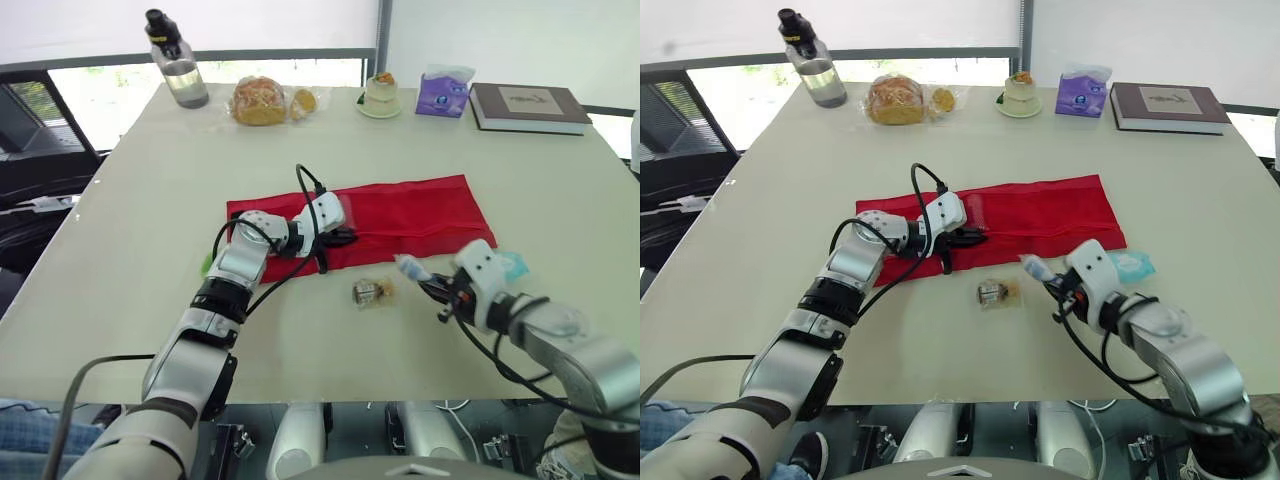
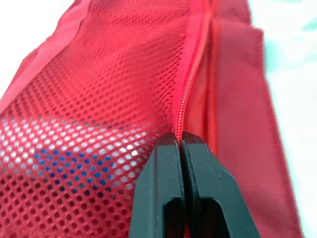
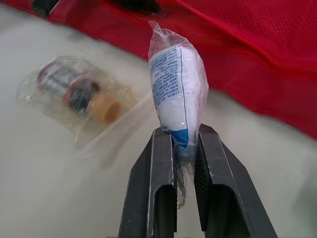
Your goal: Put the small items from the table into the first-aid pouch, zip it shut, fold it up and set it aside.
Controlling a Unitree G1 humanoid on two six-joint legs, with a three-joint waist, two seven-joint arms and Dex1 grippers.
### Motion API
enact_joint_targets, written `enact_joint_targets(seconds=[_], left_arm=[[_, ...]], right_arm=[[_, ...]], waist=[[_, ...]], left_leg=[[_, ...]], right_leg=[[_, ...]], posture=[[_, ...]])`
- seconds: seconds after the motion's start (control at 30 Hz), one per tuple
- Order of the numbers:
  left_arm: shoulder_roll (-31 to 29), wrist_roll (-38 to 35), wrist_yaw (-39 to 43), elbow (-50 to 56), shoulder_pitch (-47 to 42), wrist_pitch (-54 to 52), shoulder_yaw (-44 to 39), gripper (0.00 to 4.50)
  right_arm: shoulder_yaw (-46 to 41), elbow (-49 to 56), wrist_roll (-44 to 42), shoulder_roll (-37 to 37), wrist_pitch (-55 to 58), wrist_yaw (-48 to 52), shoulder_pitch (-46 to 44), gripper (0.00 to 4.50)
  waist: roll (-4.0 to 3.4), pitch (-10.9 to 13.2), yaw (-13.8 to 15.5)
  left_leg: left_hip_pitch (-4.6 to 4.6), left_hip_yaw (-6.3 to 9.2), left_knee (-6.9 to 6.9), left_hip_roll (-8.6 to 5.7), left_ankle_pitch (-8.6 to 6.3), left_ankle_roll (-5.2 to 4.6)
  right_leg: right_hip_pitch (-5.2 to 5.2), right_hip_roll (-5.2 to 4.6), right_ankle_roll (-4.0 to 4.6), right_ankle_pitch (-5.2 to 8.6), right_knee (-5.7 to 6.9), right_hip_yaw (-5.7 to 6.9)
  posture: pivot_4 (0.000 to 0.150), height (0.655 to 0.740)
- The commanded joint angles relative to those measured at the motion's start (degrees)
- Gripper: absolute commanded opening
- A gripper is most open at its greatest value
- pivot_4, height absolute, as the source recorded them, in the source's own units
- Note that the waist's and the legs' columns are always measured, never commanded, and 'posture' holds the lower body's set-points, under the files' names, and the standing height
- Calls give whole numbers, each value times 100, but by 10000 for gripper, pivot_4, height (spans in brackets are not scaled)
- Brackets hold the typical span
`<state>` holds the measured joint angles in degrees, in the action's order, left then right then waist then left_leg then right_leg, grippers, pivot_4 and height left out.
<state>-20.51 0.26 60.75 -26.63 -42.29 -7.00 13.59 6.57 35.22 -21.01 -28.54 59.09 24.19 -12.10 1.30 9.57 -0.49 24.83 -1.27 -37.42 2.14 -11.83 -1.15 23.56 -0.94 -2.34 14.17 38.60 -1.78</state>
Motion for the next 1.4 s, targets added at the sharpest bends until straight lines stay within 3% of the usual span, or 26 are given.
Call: enact_joint_targets(seconds=[0.03,0.37,0.63,0.77,0.8,0.87,0.93,1.33,1.4], left_arm=[[104,-169,30,632,152,-157,84,0],[262,-173,-63,1257,483,-513,239,0],[331,-193,-58,1422,536,-633,328,0],[292,-165,-34,1320,500,-552,319,0],[271,-159,-36,1284,495,-528,307,0],[249,-153,-51,1196,464,-490,274,0],[243,-154,-73,1115,424,-464,239,0],[267,-332,-143,846,305,-480,47,0],[277,-357,-132,825,291,-483,46,0]], right_arm=[[170,-198,139,125,155,-219,-314,200],[75,-1307,545,1402,243,-1239,-1099,200],[331,-1909,889,1915,-324,-1404,-1378,200],[403,-1947,962,1784,-564,-1164,-1430,200],[386,-1875,925,1757,-557,-1103,-1381,9507],[329,-1720,817,1705,-460,-981,-1275,18022],[327,-1555,751,1566,-400,-813,-1176,21412],[35,-450,340,814,-5,-305,-389,21412],[32,-515,411,725,-153,-316,-354,15927]], waist=[[0,0,1],[0,0,-34],[-1,0,-29],[-1,0,-29],[-1,0,-30],[-1,0,-32],[-1,0,-31],[-1,0,-28],[-1,0,-29]], left_leg=[[1,0,0,-1,0,0],[-4,1,1,2,0,0],[-4,0,1,0,0,0],[-5,0,1,0,0,0],[-4,0,1,0,0,0],[-4,1,1,0,0,0],[-3,1,1,0,0,0],[-3,4,1,1,0,0],[-4,4,1,1,0,0]], right_leg=[[0,-1,1,0,0,0],[2,4,1,0,9,-2],[2,1,1,0,10,-3],[2,2,1,0,11,-3],[2,2,1,0,10,-3],[2,2,1,0,9,-3],[2,2,1,0,9,-3],[2,1,1,0,6,-2],[2,1,0,1,6,-4]], posture=[[1500,7400],[1500,7400],[1500,7400],[1500,7400],[1500,7400],[1500,7400],[1500,7400],[1500,7400],[1500,7400]])
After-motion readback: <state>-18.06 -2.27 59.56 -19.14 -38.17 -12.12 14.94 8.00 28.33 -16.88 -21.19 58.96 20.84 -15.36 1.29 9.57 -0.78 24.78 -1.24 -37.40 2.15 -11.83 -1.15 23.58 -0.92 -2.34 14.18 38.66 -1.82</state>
